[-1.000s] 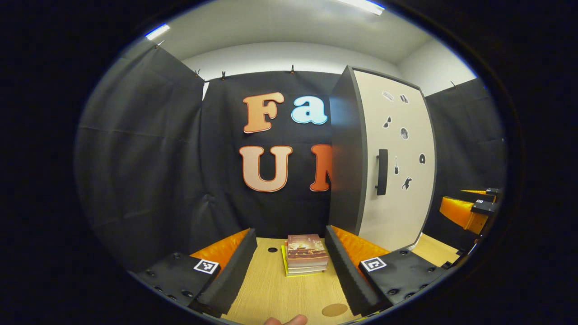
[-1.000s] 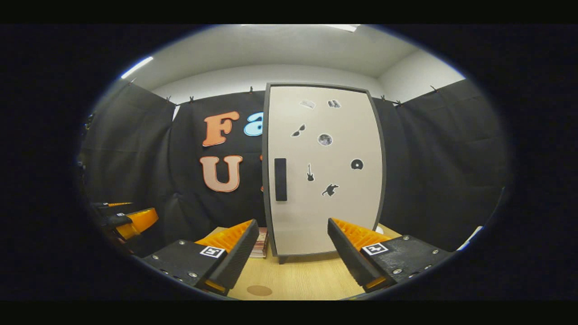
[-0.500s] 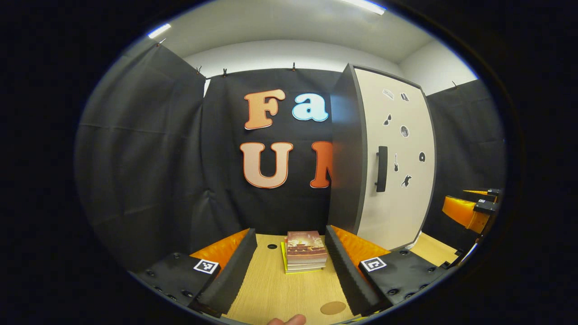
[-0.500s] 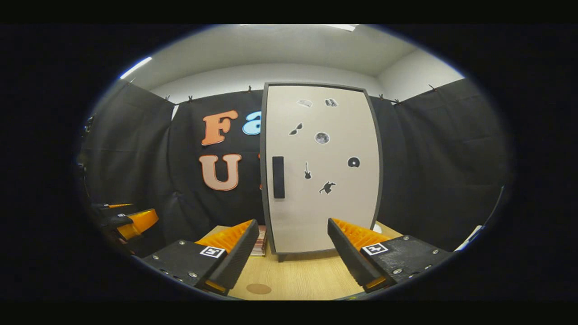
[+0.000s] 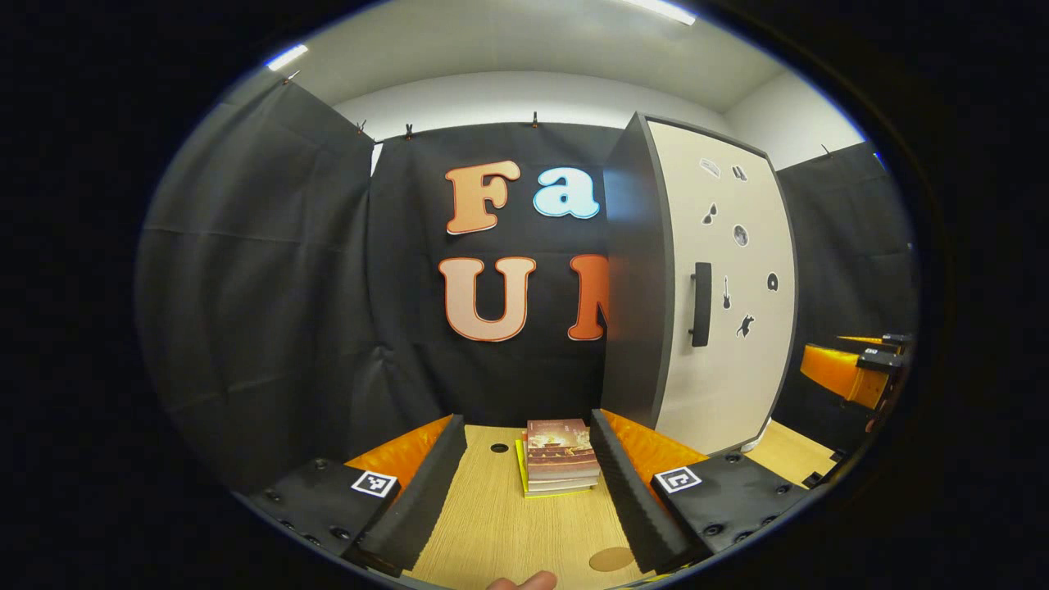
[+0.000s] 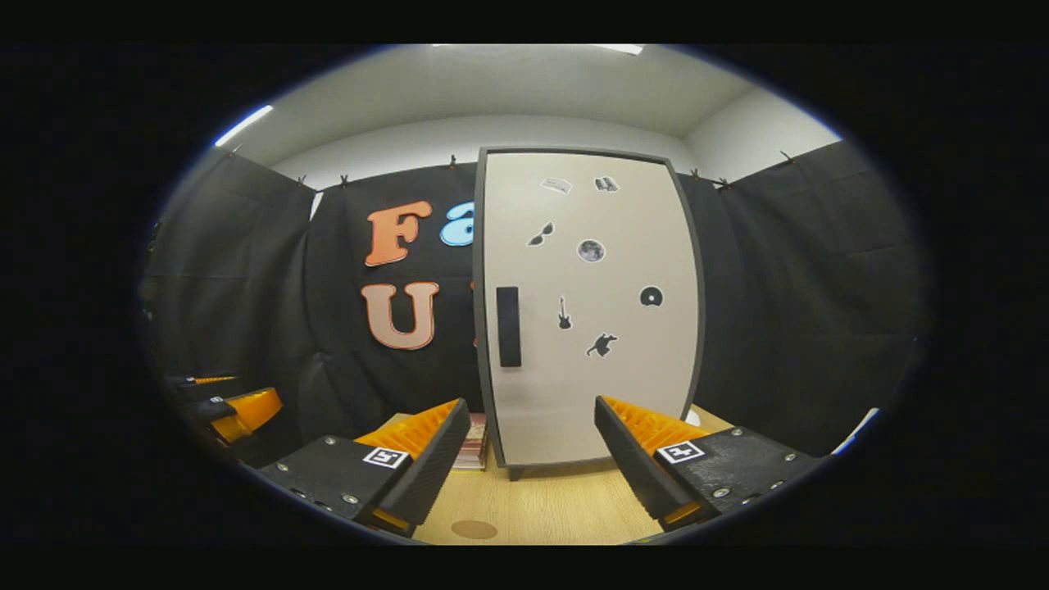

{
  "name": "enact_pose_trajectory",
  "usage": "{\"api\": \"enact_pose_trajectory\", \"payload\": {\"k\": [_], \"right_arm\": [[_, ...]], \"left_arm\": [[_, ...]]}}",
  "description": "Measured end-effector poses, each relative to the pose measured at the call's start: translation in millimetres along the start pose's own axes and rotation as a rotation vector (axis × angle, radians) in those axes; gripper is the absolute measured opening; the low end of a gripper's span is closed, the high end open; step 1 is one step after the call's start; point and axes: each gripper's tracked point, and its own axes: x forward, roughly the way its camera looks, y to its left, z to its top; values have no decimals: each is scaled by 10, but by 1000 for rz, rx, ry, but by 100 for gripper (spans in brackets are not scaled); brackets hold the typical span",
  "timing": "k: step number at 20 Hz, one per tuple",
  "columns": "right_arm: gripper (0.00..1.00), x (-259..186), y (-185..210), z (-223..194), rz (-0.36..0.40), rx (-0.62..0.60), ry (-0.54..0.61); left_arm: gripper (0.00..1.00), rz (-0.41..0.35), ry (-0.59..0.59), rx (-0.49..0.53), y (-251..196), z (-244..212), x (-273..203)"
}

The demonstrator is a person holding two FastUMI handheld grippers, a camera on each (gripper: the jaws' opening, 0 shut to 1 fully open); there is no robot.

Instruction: Open the cabinet door with the right hand, grasp the bottle in the cabinet with the left hand and place it on the coaster, then close the cabinet door with the right hand.

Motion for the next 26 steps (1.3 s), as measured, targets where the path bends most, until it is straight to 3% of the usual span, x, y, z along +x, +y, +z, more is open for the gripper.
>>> {"api": "enact_pose_trajectory", "payload": {"k": [10,17,18,19,22,26], "right_arm": [[95,1097,224,357,36,-19,-39],[94,1820,295,345,32,8,-31],[100,1904,298,318,31,12,-22],[94,1970,285,303,26,9,-15],[92,2141,260,278,10,8,-12],[79,2255,223,239,-2,-2,2]], "left_arm": [[99,38,34,-8,290,-177,274],[99,87,63,7,632,-310,545],[99,93,69,6,679,-337,592],[99,98,74,5,719,-360,634],[98,112,86,7,831,-408,742],[98,115,95,9,832,-450,735]]}}
